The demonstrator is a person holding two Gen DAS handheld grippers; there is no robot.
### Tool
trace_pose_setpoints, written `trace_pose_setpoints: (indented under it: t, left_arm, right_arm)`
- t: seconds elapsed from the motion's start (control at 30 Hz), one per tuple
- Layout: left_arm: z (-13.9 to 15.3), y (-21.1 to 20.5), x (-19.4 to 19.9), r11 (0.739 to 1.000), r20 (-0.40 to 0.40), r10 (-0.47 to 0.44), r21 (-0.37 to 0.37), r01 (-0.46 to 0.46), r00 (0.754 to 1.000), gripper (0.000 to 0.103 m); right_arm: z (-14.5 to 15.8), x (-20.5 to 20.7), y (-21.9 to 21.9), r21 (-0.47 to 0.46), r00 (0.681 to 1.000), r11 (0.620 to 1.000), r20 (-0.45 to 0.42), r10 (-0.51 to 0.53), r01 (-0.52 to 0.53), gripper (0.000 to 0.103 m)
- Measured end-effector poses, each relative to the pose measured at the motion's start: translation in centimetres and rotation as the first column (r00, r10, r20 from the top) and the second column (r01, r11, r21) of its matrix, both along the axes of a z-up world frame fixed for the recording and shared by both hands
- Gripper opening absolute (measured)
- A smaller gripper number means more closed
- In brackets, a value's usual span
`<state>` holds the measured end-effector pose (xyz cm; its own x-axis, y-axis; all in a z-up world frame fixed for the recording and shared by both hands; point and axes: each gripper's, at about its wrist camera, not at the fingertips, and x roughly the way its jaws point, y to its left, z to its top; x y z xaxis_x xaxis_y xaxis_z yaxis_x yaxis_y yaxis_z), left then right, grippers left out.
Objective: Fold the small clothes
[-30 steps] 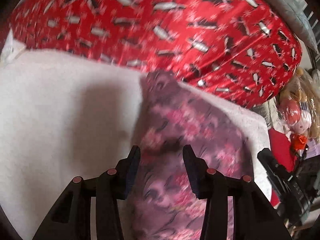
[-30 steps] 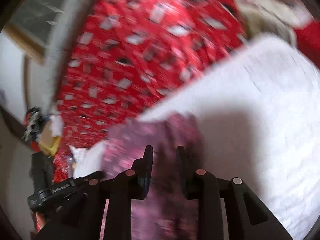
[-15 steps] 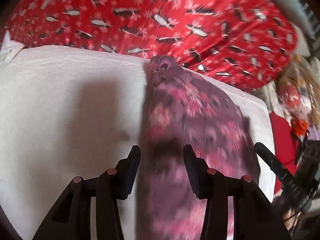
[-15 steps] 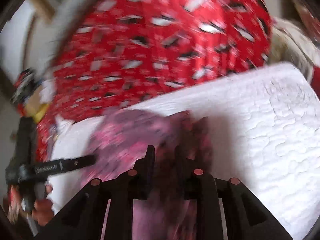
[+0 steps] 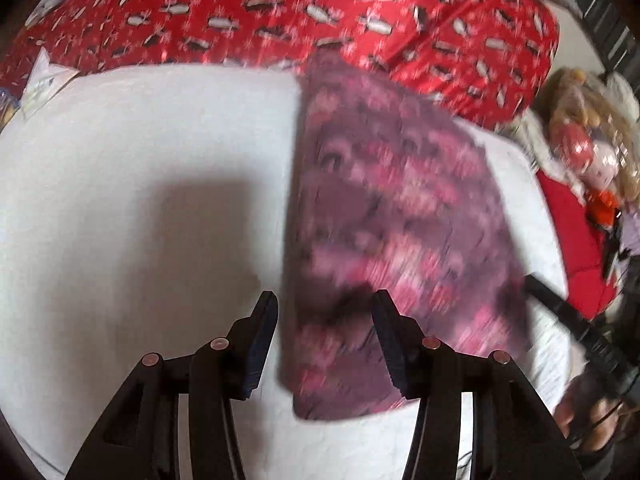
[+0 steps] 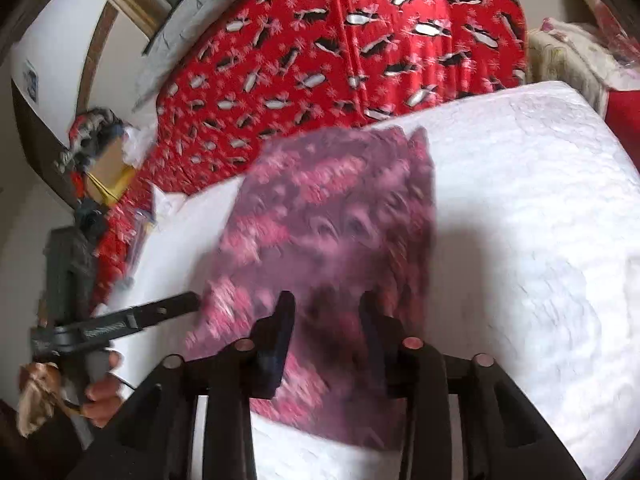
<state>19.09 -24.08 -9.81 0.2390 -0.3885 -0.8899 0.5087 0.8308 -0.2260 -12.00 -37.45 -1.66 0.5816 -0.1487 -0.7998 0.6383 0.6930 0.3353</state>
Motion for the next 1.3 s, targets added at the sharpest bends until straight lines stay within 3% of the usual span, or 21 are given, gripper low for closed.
trace_pose_setpoints:
  t: [0.17, 0.2, 0.23, 0.27, 0.37, 0.43, 0.5, 0.53, 0.6, 0.7, 0.8, 1.03, 1.1, 1.2, 1.3]
  left_arm:
    - [-1.6, 1.1, -0.3, 0.999, -0.103, 0.045, 0.014, -0.043, 0.994, 0.05]
    - [-1.3, 1.3, -0.3, 0.999, -0.104, 0.049, 0.004, -0.048, 0.993, 0.05]
    - [-0.9, 1.5, -0.2, 0.999, -0.095, 0.049, -0.003, -0.049, 0.994, 0.05]
    - [-0.7, 1.7, -0.1, 0.999, -0.079, 0.052, -0.002, -0.053, 0.996, 0.05]
    - [-1.4, 2.0, 0.3, 0.998, -0.074, 0.055, 0.018, -0.054, 0.996, 0.051]
    - [-1.9, 2.2, 0.3, 0.999, -0.082, 0.049, 0.027, -0.047, 0.995, 0.051]
    - [-1.4, 2.4, 0.3, 0.999, -0.076, 0.027, 0.03, -0.025, 0.997, 0.05]
    - [-1.0, 2.5, 0.4, 1.0, -0.077, 0.017, 0.016, -0.016, 0.997, 0.046]
    - [0.4, 2.9, 1.0, 0.999, -0.062, 0.027, -0.042, -0.03, 0.998, 0.046]
    - [2.5, 1.6, 3.1, 0.994, -0.029, 0.057, -0.091, -0.06, 0.998, 0.046]
    - [3.9, -1.7, 5.5, 0.995, 0.018, 0.064, -0.079, -0.062, 0.998, 0.046]
    - [1.1, -6.7, 9.7, 0.994, 0.031, 0.096, 0.047, -0.097, 0.995, 0.046]
    - [0.3, -7.0, 10.0, 0.994, 0.039, 0.093, 0.047, -0.094, 0.995, 0.049]
    - [0.0, -7.2, 9.9, 0.997, 0.061, 0.069, 0.043, -0.072, 0.996, 0.051]
    - [-0.5, -8.3, 10.0, 0.996, 0.064, 0.067, 0.047, -0.07, 0.996, 0.051]
  right_arm:
    - [-1.1, -2.7, -0.9, 0.053, 0.989, 0.987, -0.001, -0.149, 0.149, 0.052]
    - [-1.5, -2.9, -1.1, 0.08, 0.989, 0.986, -0.021, -0.144, 0.145, 0.047]
    - [-1.9, -2.7, -0.9, 0.114, 0.994, 0.987, -0.026, -0.109, 0.111, 0.013]
    - [-1.5, -2.7, -0.3, 0.118, 0.998, 0.991, 0.006, -0.064, 0.062, 0.007]
    - [1.3, -3.8, 1.0, 0.039, 0.991, 0.999, 0.128, -0.04, 0.035, 0.006]
    - [0.3, -4.5, 0.7, 0.057, 0.992, 0.997, 0.111, -0.066, 0.06, 0.006]
    - [-2.8, -4.8, 0.2, 0.103, 0.996, 0.991, 0.0, -0.087, 0.086, 0.007]
    - [-3.7, -5.1, 0.1, 0.132, 0.996, 0.987, 0.0, -0.091, 0.09, 0.008]
    - [-2.7, -5.4, -0.6, 0.17, 0.992, 0.979, 0.039, -0.117, 0.108, 0.017]
    - [-0.1, -5.1, -2.0, 0.147, 0.975, 0.978, 0.147, -0.167, 0.145, 0.022]
    - [1.3, -2.3, -4.7, 0.138, 0.963, 0.978, 0.196, -0.184, 0.159, 0.038]
    - [-2.5, 5.0, -10.5, 0.152, 0.971, 0.962, 0.042, -0.234, 0.225, 0.039]
    - [-3.4, 5.7, -11.0, 0.189, 0.975, 0.962, 0.07, -0.213, 0.197, 0.01]
    - [-1.7, 4.2, -10.3, 0.102, 0.963, 0.979, 0.19, -0.193, 0.176, 0.01]
    - [-4.5, 3.4, -10.4, 0.155, 0.965, 0.962, 0.103, -0.241, 0.224, 0.01]
